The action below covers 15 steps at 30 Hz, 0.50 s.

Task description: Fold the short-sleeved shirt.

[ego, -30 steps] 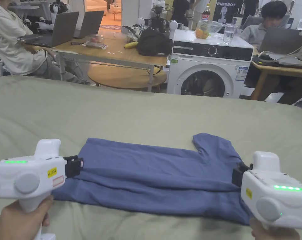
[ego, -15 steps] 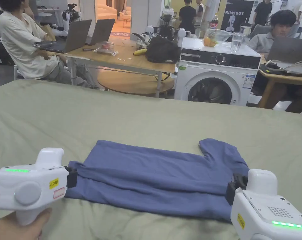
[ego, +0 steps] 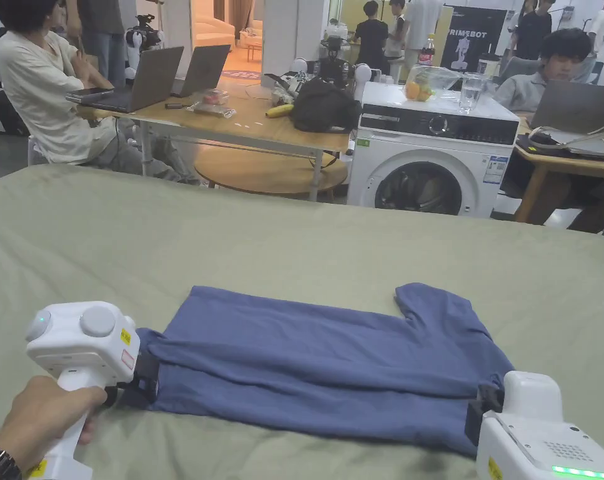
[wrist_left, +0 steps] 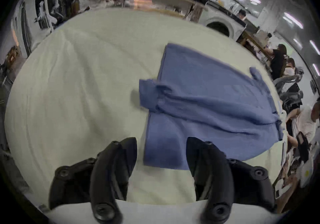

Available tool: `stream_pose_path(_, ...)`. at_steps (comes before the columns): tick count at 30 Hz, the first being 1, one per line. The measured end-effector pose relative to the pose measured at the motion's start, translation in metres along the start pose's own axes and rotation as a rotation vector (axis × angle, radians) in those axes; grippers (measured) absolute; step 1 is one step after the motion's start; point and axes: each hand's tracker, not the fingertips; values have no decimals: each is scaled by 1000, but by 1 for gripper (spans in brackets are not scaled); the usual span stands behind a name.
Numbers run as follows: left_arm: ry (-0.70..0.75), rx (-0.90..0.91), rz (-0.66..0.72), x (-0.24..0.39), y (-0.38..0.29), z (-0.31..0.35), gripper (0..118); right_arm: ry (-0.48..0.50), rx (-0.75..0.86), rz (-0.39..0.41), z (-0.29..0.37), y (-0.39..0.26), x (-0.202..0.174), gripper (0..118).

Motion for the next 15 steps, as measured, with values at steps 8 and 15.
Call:
stream_pose_path(8, 20, 170, -124, 22, -32, 22, 34, -28, -91, -23, -17, 2, 29, 0)
stream_pose_path(15, -26, 264, -135, 14, -52, 49, 1, -64, -305, -14, -67, 10, 71, 39)
